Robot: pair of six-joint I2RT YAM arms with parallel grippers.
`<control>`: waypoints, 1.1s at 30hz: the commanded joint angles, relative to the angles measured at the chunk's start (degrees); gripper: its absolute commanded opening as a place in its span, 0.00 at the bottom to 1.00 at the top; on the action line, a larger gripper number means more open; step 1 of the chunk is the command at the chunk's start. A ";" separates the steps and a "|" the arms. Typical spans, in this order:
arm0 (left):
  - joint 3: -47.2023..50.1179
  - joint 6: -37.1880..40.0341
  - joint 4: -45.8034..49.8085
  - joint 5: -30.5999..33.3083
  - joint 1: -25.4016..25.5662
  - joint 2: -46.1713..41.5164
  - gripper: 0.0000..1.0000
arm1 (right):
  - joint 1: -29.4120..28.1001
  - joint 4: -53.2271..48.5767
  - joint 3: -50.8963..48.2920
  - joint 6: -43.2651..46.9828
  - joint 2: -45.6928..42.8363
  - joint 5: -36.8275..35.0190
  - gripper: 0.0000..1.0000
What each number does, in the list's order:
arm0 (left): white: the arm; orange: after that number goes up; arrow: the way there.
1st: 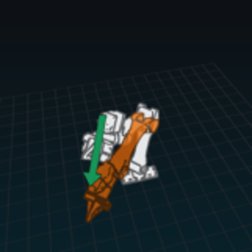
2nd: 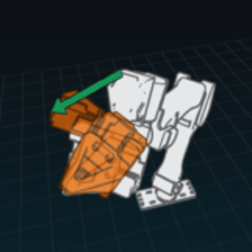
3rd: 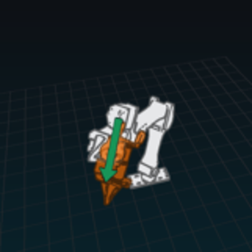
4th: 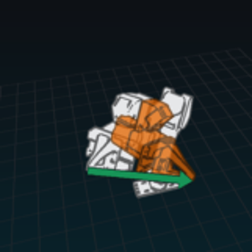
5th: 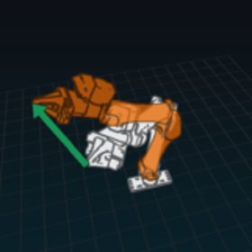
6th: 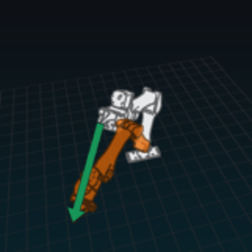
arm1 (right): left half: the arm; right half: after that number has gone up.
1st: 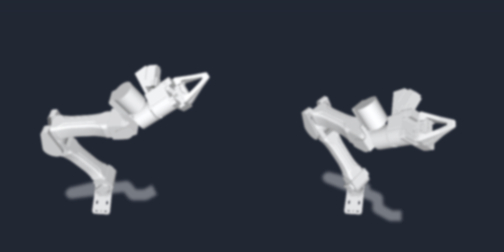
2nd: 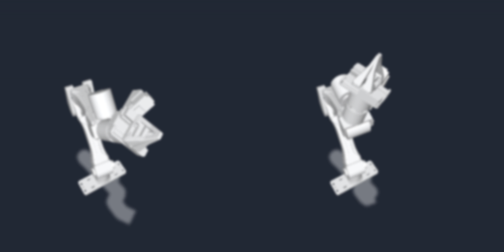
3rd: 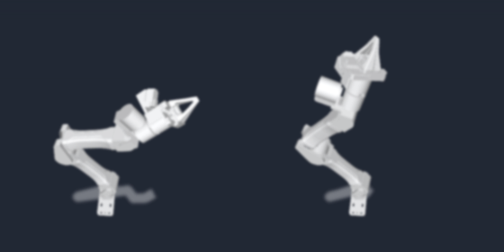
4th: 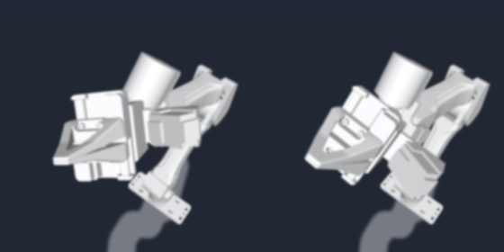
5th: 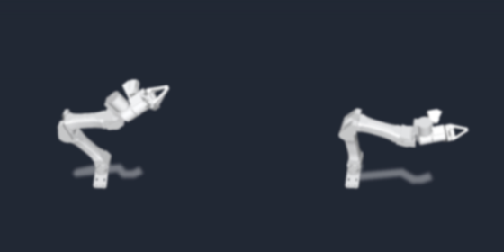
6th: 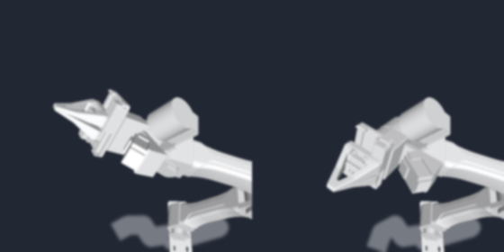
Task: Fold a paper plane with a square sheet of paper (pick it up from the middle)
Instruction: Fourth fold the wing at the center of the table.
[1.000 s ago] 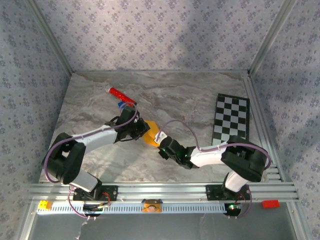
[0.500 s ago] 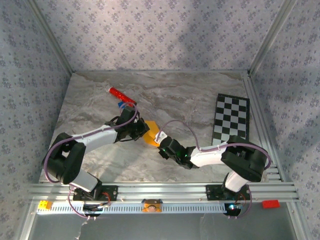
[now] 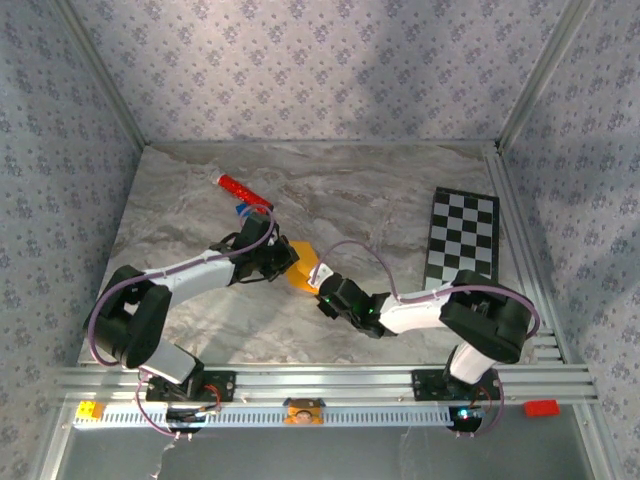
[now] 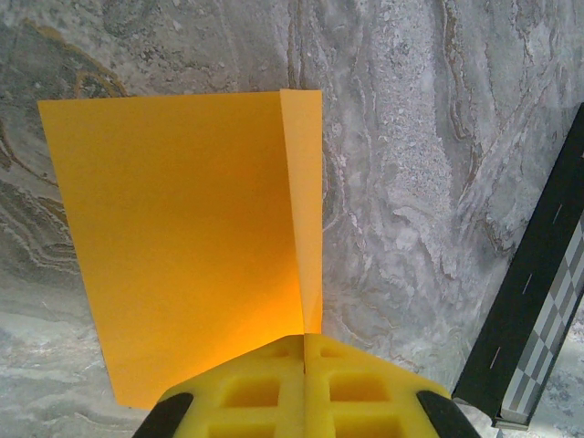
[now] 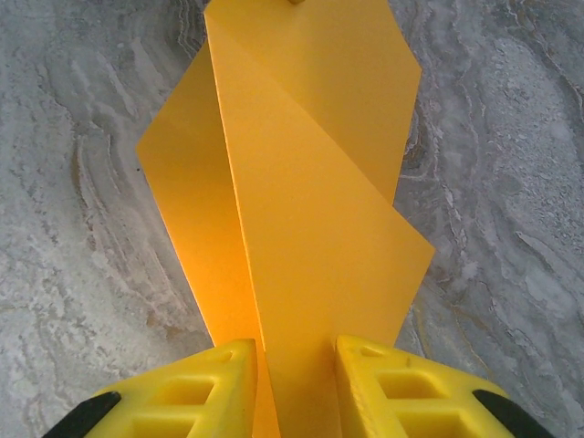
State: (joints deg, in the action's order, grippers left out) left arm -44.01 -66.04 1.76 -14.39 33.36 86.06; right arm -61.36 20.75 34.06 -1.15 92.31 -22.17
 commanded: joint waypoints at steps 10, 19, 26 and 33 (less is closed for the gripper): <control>-1.68 0.22 0.70 -0.88 -0.42 -0.18 0.03 | 0.53 -1.81 1.14 -0.09 0.43 0.01 0.15; -1.66 0.20 0.75 -0.59 -0.57 -0.28 0.03 | 0.97 -2.05 1.17 -1.80 0.59 0.64 0.11; -1.65 0.20 0.83 -0.70 -0.66 -0.44 0.02 | 1.40 -2.21 1.44 -1.96 0.90 0.97 0.18; -1.66 0.29 0.88 -0.73 -0.68 -0.49 0.02 | 1.64 -1.77 1.17 -1.94 0.79 0.99 0.16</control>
State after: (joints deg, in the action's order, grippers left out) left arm -44.12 -66.04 1.76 -14.39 32.99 86.06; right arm -60.05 19.68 34.33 -2.33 92.68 -21.26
